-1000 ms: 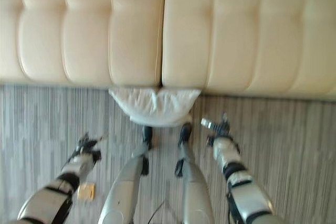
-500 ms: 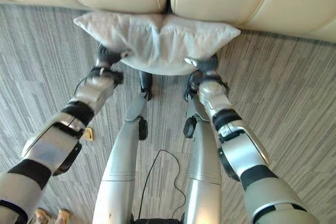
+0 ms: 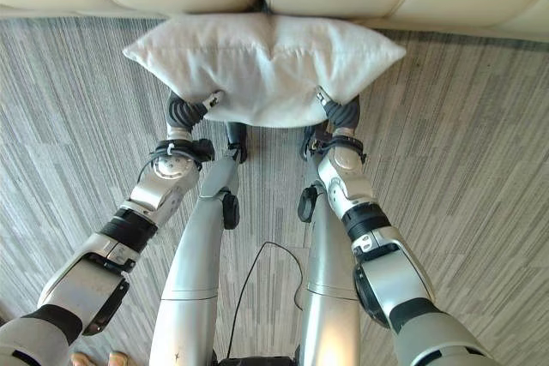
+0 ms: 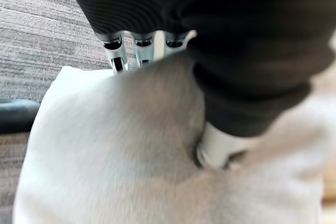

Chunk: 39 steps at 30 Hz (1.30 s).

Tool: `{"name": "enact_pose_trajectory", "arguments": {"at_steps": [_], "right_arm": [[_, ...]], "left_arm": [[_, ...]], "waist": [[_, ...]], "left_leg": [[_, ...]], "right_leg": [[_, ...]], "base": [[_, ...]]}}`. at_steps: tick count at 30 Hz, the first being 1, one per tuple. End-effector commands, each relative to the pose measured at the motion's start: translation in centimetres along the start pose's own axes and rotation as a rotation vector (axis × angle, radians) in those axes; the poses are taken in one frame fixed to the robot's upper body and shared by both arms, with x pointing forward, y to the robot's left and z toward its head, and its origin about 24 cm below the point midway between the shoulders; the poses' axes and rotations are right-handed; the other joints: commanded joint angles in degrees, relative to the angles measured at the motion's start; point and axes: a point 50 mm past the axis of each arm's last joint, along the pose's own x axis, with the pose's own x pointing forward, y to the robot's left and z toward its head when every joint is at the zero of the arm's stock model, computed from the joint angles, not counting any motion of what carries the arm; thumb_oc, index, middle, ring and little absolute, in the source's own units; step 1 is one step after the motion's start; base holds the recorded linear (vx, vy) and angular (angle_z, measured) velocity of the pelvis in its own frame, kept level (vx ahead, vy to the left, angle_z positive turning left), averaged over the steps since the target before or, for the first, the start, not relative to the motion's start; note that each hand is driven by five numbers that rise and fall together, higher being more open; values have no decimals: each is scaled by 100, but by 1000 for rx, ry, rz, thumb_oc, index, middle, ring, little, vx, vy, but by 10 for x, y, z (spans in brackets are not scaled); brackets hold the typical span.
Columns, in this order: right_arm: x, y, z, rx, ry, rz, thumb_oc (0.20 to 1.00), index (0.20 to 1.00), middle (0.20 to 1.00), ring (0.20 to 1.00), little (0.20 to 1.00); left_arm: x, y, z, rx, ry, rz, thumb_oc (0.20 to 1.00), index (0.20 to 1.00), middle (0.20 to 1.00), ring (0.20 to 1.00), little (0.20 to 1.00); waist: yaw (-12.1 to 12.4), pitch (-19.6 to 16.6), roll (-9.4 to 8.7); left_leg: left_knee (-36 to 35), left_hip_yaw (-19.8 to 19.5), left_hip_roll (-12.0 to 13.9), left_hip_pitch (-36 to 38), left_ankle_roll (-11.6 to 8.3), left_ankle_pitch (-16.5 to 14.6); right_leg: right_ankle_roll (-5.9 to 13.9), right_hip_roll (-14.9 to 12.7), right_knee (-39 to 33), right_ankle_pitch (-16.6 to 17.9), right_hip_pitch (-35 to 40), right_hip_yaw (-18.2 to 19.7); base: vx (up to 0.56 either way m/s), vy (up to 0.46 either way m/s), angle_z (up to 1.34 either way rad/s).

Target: Pick up all the scattered cushions and arrange them neatly on the sofa.

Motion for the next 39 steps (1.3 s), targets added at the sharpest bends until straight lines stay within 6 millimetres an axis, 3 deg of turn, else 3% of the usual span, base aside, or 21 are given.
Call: {"name": "enact_pose_trajectory", "arguments": {"at_steps": [1,10,12,15,19,25,28,29,30,32,34,36,37,39], "right_arm": [[-25,58,6,155,-73,292,200,200,200,200,200],[-54,34,-31,179,35,265,200,200,200,200,200],[-72,22,-51,183,108,255,200,200,200,200,200],[-90,12,-67,188,165,248,200,200,200,200,200],[-108,0,-78,146,212,253,200,200,200,200,200],[-117,-11,-74,16,192,285,200,200,200,200,200],[-121,-20,-74,-11,202,280,200,200,200,200,200],[-125,-27,-78,-48,218,264,200,200,200,200,200],[-125,-27,-78,-48,218,264,200,200,200,200,200],[-128,-29,-80,-77,225,259,200,200,200,200,200],[-130,-32,-84,-84,241,242,200,200,200,200,200],[-132,-33,-86,-75,251,232,200,200,200,200,200],[-132,-34,-88,-68,261,224,200,200,200,200,200],[-128,-35,-90,-71,272,207,200,200,200,200,200]], "left_arm": [[-27,-69,22,-189,-129,-328,200,200,200,200,200],[-50,-45,-15,-264,-7,-290,200,200,200,200,200],[-67,-32,-34,-264,59,-272,200,200,200,200,200],[-82,-18,-49,-260,108,-235,200,200,200,200,200],[-99,0,-60,-247,146,-185,200,200,200,200,200],[-112,20,-66,-190,171,-136,200,200,200,200,200],[-122,28,-74,-164,215,-121,200,200,200,200,200],[-127,31,-80,-157,248,-103,200,200,200,200,200],[-127,31,-80,-157,248,-103,200,200,200,200,200],[-130,37,-84,-137,265,-79,200,200,200,200,200],[-134,38,-87,-129,285,-68,200,200,200,200,200],[-134,37,-89,-118,292,-73,200,200,200,200,200],[-133,36,-90,-122,295,-71,200,200,200,200,200],[-130,39,-90,-122,297,-50,200,200,200,200,200]], "waist": [[157,-384,19],[201,-569,-132],[221,-769,-196],[261,-984,-255],[314,-1386,-306],[352,-1960,-328],[373,-2159,-284],[343,-2158,-212],[347,-2154,-216],[340,-2049,-169],[344,-1990,-101],[316,-1970,-90],[303,-1970,-78],[381,-2019,-204]], "left_leg": [[58,-153,-73,630,-148,-792],[-886,-187,-29,2305,-131,-595],[-1194,-172,-6,2967,-126,-576],[-1436,-174,16,3582,-121,-568],[-1872,-132,29,4388,-104,-537],[-2350,-106,-35,5332,-70,-539],[-2387,-118,-70,5655,14,-630],[-2406,-149,-87,5904,93,-697],[-2410,-144,-92,5911,95,-696],[-2424,-75,-117,6155,219,-779],[-2480,-58,-98,6368,270,-831],[-2548,-96,-74,6453,240,-824],[-2612,-90,-36,6523,189,-816],[-2634,16,-76,6625,101,-913]], "right_leg": [[352,181,-422,-598,707,263],[427,206,-1323,-396,2409,139],[447,206,-1634,-349,3106,91],[482,194,-1898,-305,3764,33],[562,194,-2241,-204,4543,-31],[704,171,-2725,-85,5470,-113],[755,131,-2409,-218,5627,-102],[793,107,-1664,-284,5523,-41],[796,101,-1633,-301,5511,-32],[883,19,-600,0,5226,15],[889,-6,21,21,5011,-20],[850,152,32,-144,4861,79],[790,362,-186,-409,4728,79],[796,590,-1663,-277,4770,-365]], "base": [[-76,-10,-9],[-27,-8,-8],[60,-6,-4],[74,28,-1],[119,64,0],[112,117,3],[111,179,-1],[81,182,-3],[59,191,-2],[28,140,-1],[71,84,-17],[59,-11,-6],[127,-73,17],[239,-149,15]]}}
